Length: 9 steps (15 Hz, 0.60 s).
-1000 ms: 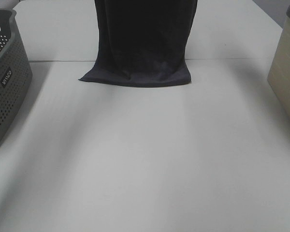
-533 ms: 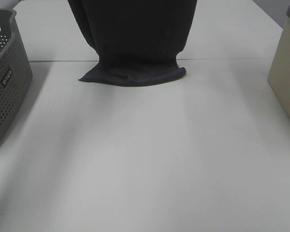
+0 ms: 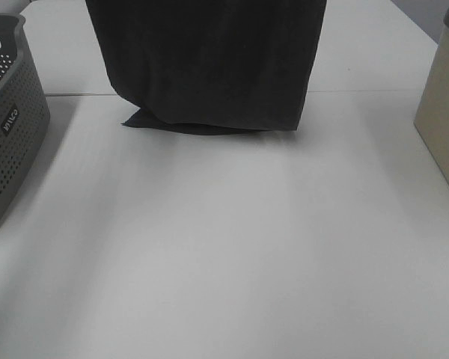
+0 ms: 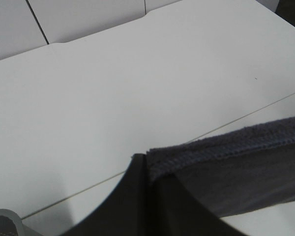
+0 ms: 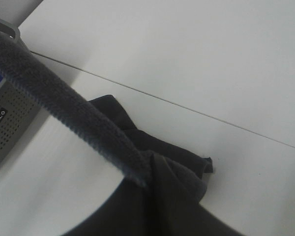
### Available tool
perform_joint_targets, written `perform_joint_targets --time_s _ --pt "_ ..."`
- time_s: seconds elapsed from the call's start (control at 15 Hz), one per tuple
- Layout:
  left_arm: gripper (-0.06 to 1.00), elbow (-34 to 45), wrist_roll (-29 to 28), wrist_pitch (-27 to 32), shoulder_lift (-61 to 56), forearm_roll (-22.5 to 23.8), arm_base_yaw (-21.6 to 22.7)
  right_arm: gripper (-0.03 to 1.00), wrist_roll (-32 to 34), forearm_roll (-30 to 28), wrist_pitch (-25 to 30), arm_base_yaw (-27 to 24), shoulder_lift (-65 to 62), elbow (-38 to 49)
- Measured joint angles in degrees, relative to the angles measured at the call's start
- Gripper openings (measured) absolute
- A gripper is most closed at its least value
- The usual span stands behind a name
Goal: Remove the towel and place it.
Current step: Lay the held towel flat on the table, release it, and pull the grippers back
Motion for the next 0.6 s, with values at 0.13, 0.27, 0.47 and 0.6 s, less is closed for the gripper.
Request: perform_joint_targets --time_s 0.13,0.27,0.47,0.6 --pt "0.0 11.17 -1.66 -0.06 -7.22 -1.09 -0.23 0.01 0.0 2.35 -0.06 0.0 -4.3 3.44" --pt "0.0 24.41 -2.75 -0.06 -16.39 -1.6 -1.49 0.01 0.0 4.58 0.29 0.0 -9.85 10.14" --pt "0.0 37.53 -3.84 -0.17 -26.47 -1.72 -2.86 0.01 0.0 8.88 0.46 0.0 -16.39 19.82" --pt "0.0 46.58 -5.1 -0.52 -34.09 -3.15 -3.32 0.01 0.0 11.75 0.57 0.06 -22.12 27.33"
